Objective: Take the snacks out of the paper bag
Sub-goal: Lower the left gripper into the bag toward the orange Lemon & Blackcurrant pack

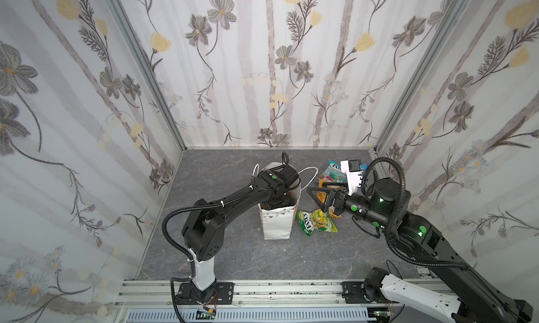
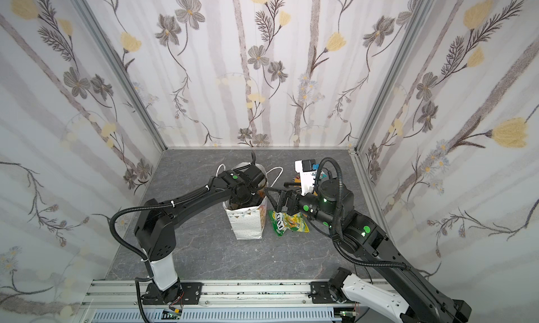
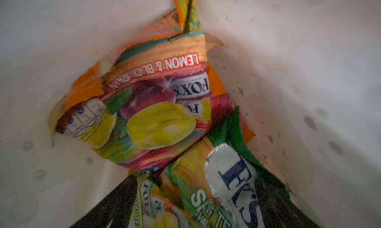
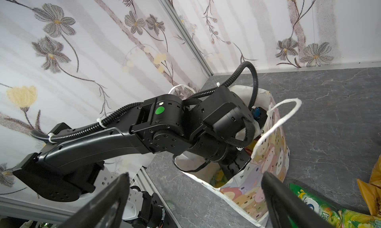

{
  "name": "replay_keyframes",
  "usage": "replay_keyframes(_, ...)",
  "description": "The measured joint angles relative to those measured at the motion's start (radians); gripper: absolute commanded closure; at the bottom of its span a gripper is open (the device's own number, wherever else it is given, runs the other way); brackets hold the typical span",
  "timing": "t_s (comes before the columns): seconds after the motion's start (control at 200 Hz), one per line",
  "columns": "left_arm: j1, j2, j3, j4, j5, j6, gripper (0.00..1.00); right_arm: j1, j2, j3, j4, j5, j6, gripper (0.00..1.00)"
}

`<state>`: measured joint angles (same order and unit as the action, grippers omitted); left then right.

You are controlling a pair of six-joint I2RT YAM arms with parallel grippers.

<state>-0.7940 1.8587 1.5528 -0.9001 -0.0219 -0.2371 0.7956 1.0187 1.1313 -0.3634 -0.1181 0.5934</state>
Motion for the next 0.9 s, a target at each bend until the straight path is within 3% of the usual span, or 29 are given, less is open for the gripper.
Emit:
replay_keyframes(0.305, 0.000, 0.020, -0.093, 0.129, -0.002, -0.027, 0.18, 0.000, 0.004, -0.006, 0.001, 0.002, -0.006, 0.01)
replay_keyframes(0.899, 0.001, 0.029, -0.071, 0.128, 0.000, -0.042, 0.84, 0.000, -0.004, -0.019, 0.002, 0.027, -0.011, 0.01)
